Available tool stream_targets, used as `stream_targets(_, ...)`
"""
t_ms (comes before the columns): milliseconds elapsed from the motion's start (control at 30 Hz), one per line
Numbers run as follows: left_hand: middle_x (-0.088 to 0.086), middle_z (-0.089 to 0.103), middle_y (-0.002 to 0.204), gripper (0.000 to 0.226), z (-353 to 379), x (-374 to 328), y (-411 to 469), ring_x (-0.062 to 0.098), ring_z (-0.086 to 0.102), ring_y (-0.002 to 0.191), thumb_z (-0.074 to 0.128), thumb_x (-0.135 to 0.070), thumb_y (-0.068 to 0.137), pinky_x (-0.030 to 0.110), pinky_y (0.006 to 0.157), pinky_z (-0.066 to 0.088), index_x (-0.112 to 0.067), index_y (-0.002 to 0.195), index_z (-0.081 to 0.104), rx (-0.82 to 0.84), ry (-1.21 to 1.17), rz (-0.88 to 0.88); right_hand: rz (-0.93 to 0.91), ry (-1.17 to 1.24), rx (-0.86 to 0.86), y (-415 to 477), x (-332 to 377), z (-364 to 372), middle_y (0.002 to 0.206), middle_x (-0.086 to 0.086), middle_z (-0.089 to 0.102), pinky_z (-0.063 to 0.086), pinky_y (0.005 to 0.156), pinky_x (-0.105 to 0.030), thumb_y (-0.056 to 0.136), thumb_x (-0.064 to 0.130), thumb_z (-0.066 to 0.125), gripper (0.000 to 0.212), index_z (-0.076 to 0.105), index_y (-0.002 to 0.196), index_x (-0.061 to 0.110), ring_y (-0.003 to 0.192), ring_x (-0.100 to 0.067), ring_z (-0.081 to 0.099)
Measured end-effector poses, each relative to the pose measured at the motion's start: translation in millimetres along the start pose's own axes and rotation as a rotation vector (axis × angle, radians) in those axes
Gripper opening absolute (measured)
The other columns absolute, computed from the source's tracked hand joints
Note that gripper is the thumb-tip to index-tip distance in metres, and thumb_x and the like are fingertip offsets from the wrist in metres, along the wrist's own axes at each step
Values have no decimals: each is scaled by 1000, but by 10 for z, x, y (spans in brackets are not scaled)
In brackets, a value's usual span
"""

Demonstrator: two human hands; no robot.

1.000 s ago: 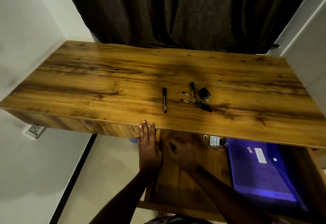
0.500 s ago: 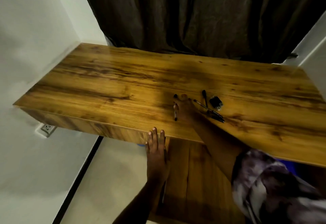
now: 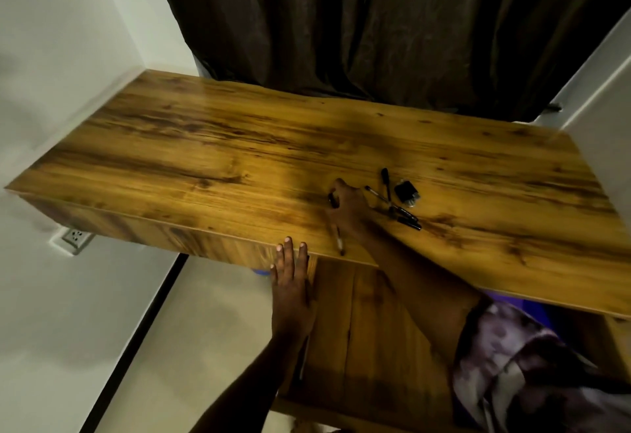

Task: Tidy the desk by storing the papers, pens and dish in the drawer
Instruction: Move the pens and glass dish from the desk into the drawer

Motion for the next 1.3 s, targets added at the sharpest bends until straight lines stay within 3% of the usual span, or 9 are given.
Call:
stream_targets(167, 5, -7, 164, 61, 47, 67, 33, 25, -10, 151, 23, -21, 96, 50, 119, 9, -21, 156, 10, 27, 24, -10, -152, 254, -13, -405, 14, -53, 112, -2, 64, 45, 61, -13, 84, 14, 66, 40, 58, 123, 21, 81, -8, 60)
stream_targets(267, 6, -5, 164, 61, 51, 57, 21, 24, -9, 151, 22, -24, 96, 50, 119, 10, -20, 156, 13, 27, 10, -10, -171, 363, -11, -762, -30, -56, 97, 3, 63, 48, 57, -15, 87, 12, 64, 34, 61, 121, 18, 70, -3, 60)
stream_targets(500, 6, -6, 164, 71, 45, 48, 13, 24, -12, 151, 36, -11, 89, 52, 120, 9, -17, 156, 13, 27, -9, 9, -4, 379, 8, -1444, -614, 344, 109, 5, 68, 43, 69, -3, 91, 22, 64, 28, 62, 119, 20, 92, -2, 63)
stream_targets(667, 4, -8, 164, 78, -6, -10, -22, 23, -14, 150, 47, -1, 89, 51, 120, 6, -18, 156, 11, 13, -36, 18, 156, 404, 36, -1756, -999, 687, 96, 10, 60, 47, 59, -6, 88, 11, 67, 25, 61, 112, 15, 80, 3, 60)
stream_targets(867, 3, -7, 164, 76, 0, 0, -28, 25, -12, 151, 46, 0, 89, 49, 120, 12, -16, 156, 13, 8, -62, 41, 241, 425, 87, -1857, -1185, 983, 94, -16, 67, 58, 60, -30, 89, 4, 63, 9, 63, 98, 5, 74, -23, 68)
stream_targets(1000, 4, -6, 164, 78, 3, -17, -36, 25, -12, 151, 47, 5, 88, 46, 119, 13, -15, 156, 14, -4, -78, 52, 282, 449, 90, -1906, -1210, 1048, 86, -1, 61, 51, 51, -14, 91, -4, 58, 14, 66, 102, -4, 61, -2, 62)
stream_targets(1100, 4, -5, 164, 78, 3, -14, -36, 25, -11, 151, 47, 6, 88, 46, 119, 14, -15, 156, 14, -10, -75, 44, 256, 414, 96, -1933, -1249, 1085, 91, 4, 56, 58, 62, -23, 91, -3, 59, 17, 67, 106, 1, 67, -6, 63)
stream_targets(1200, 4, -5, 164, 80, 9, -6, -31, 25, -11, 151, 48, 6, 87, 46, 119, 15, -16, 156, 13, -8, -79, 44, 208, 311, 130, -1956, -1233, 1052, 99, 4, 57, 54, 66, -12, 92, 8, 63, 25, 66, 116, 10, 76, -7, 62)
stream_targets(1300, 3, -7, 164, 81, 16, -7, -29, 24, -12, 151, 50, 5, 88, 45, 118, 15, -17, 156, 13, -4, -73, 44, 131, 267, 69, -1923, -1208, 946, 106, 1, 65, 50, 70, -10, 92, 20, 63, 22, 68, 114, 21, 87, -11, 66)
Point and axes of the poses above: each hand's wrist, its own y-axis towards the middle knuckle, its own z-axis out of the palm, x = y × z, the point moved 3 cm from there along y, towards the middle knuckle
